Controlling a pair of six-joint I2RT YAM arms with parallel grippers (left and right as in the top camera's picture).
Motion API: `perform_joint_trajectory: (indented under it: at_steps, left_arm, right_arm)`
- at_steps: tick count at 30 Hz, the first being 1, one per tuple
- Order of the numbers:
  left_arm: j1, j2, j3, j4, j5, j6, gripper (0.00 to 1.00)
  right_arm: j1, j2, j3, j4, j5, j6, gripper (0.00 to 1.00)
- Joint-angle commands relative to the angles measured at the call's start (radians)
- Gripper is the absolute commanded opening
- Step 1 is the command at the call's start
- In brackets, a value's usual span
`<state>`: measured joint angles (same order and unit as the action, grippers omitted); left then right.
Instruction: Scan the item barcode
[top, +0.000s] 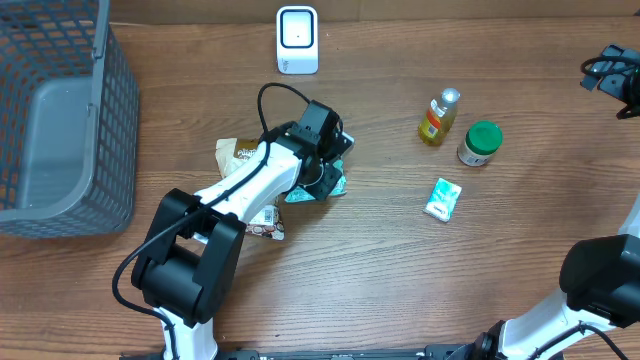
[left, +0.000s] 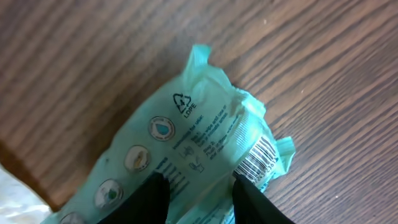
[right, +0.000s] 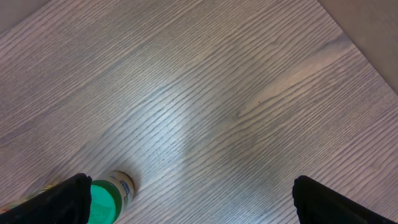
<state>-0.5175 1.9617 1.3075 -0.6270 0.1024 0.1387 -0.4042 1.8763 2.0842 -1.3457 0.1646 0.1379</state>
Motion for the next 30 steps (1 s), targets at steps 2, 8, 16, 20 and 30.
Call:
perform_joint_trajectory:
  at_steps: [2, 8, 16, 20, 30]
  left_arm:
    - [-0.007, 0.013, -0.041, 0.022, 0.021, 0.022, 0.38]
    - [-0.006, 0.013, -0.064, 0.039, -0.001, 0.022, 0.42]
    - [-0.006, 0.013, -0.069, 0.041, -0.001, 0.022, 0.51]
    - [-0.006, 0.013, -0.069, 0.040, -0.002, 0.022, 0.53]
    - [-0.007, 0.013, -0.078, 0.026, -0.028, -0.020, 0.64]
  right_arm:
    - [-0.001, -0.006, 0.009, 0.005, 0.007, 0.004, 1.00]
    - [-0.001, -0.006, 0.009, 0.005, 0.007, 0.005, 1.00]
    - [-0.001, -0.006, 0.009, 0.005, 0.007, 0.004, 1.00]
    - [-0.001, -0.006, 0.009, 0.005, 0.007, 0.004, 1.00]
    - [-0.001, -0.006, 0.009, 0.005, 0.007, 0.004, 1.00]
